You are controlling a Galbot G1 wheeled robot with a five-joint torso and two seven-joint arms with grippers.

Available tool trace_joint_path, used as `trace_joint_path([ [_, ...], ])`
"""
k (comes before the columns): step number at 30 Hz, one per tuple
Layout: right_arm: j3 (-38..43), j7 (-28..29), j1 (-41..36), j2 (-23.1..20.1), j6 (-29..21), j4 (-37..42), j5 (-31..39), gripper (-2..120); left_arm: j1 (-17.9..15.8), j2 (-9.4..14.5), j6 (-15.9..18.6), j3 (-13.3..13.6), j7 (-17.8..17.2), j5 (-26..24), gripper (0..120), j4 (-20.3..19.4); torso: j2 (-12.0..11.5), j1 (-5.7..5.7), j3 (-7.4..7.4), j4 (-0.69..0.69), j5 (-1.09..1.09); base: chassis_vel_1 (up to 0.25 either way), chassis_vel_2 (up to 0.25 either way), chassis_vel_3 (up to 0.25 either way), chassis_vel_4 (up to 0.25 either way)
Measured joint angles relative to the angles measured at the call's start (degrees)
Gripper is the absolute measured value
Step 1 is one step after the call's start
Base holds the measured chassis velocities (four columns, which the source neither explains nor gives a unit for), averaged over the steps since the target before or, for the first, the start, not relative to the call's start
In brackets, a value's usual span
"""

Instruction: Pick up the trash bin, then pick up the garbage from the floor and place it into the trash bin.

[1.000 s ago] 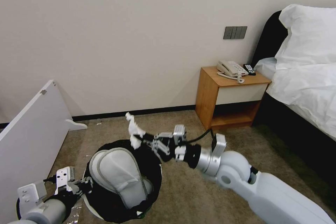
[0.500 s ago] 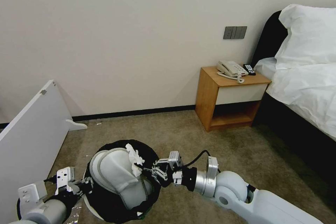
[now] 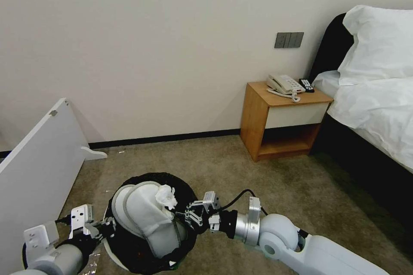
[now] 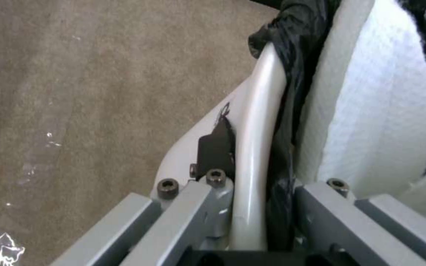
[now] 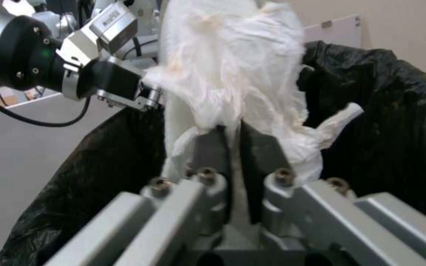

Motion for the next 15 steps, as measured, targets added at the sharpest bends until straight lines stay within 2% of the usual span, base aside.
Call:
trace_joint_path([
  [1, 0.0, 0.0, 0.0, 0.0, 0.0, 0.0, 0.0, 14, 0.0, 0.0, 0.0, 0.0, 0.0, 0.0, 1, 0.0, 0.0, 0.0, 0.0, 0.0, 0.0, 0.0, 0.0, 0.0, 0.0],
  [3, -0.19, 0.01, 0.25, 0.1, -0.04, -0.14, -0.16, 25, 0.04, 0.0, 0.0, 0.05, -0.18, -0.34, 1, 0.02, 0.0, 0.0, 0.0, 0.0, 0.0, 0.0, 0.0, 0.0, 0.0],
  [6, -0.21, 0.05, 0.34, 0.08, -0.04, -0.14, -0.29, 31, 0.14, 0.0, 0.0, 0.05, -0.29, -0.58, 1, 0.04, 0.0, 0.0, 0.0, 0.0, 0.0, 0.0, 0.0, 0.0, 0.0],
  [8, -0.21, 0.14, 0.34, -0.21, -0.04, 0.13, -0.51, 42, 0.19, 0.01, 0.0, 0.06, -0.43, -0.74, 1, 0.23, 0.0, 0.0, 0.0, 0.0, 0.0, 0.0, 0.0, 0.0, 0.0],
  [9, -0.21, 0.14, 0.34, -0.21, -0.04, 0.13, -0.51, 42, 0.19, 0.01, 0.0, 0.06, -0.43, -0.74, 1, 0.23, 0.0, 0.0, 0.0, 0.0, 0.0, 0.0, 0.0, 0.0, 0.0],
  [11, -0.04, 0.29, 0.1, -0.59, -0.04, 0.68, -0.57, 52, 0.02, 0.01, 0.0, 0.22, -0.59, -0.81, 1, 0.7, 0.0, 0.0, 0.0, 0.0, 0.0, 0.0, 0.0, 0.0, 0.0],
  [12, -0.04, 0.29, 0.1, -0.59, -0.04, 0.68, -0.57, 52, 0.02, 0.01, 0.0, 0.22, -0.59, -0.81, 1, 0.7, 0.0, 0.0, 0.0, 0.0, 0.0, 0.0, 0.0, 0.0, 0.0],
  [14, 0.3, 0.43, -0.35, -1.04, -0.04, 1.2, -0.72, 65, -0.2, -0.03, 0.0, 0.54, -0.76, -0.83, 1, 1.04, 0.0, 0.0, 0.0, 0.0, 0.0, 0.0, 0.0, 0.0, 0.0],
  [15, 0.3, 0.43, -0.35, -1.04, -0.04, 1.2, -0.72, 65, -0.2, -0.03, 0.0, 0.54, -0.76, -0.83, 1, 1.04, 0.0, 0.0, 0.0, 0.0, 0.0, 0.0, 0.0, 0.0, 0.0],
])
